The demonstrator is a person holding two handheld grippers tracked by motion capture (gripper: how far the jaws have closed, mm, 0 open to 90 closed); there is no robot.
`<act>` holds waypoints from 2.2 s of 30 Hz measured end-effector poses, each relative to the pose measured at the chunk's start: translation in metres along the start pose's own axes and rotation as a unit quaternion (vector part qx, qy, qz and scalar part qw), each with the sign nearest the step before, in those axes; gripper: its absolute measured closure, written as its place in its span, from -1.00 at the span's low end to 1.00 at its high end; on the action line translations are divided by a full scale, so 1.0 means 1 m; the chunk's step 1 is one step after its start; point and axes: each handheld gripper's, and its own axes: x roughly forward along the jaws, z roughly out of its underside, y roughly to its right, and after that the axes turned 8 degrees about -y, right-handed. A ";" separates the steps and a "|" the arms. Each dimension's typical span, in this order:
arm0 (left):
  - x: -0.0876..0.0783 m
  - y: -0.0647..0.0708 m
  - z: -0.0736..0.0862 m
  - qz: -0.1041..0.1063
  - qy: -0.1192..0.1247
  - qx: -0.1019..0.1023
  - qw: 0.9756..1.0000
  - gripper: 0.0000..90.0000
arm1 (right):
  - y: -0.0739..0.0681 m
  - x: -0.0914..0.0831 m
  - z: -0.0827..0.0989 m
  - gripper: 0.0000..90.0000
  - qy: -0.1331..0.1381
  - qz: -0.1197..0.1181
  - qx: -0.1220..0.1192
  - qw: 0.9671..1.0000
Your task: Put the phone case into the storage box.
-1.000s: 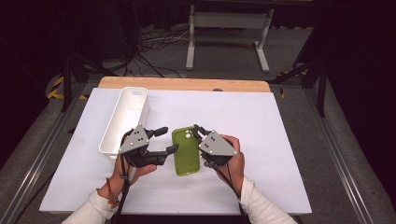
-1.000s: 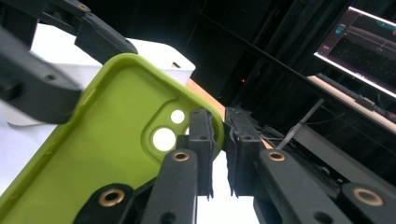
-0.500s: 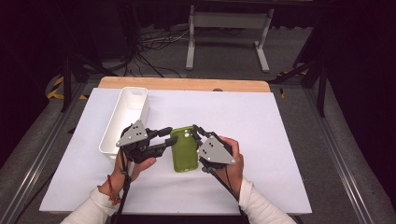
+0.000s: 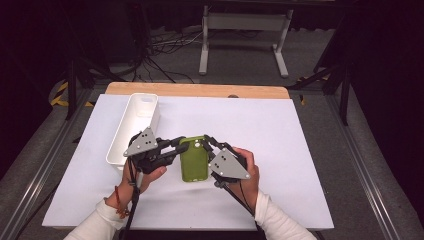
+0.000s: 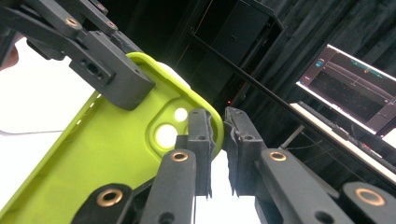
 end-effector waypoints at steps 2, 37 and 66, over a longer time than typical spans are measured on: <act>0.000 -0.001 0.001 0.001 0.000 -0.005 1.000 0.68 | -0.001 0.000 0.000 0.81 0.000 0.001 -0.004 1.000; -0.036 -0.015 0.005 -0.035 0.043 -0.012 0.998 0.73 | 0.007 -0.026 0.022 0.05 0.008 -0.078 0.065 0.995; -0.054 -0.018 0.005 -0.047 0.049 0.000 0.998 0.73 | 0.012 -0.043 0.061 -0.30 -0.034 -0.090 0.068 0.993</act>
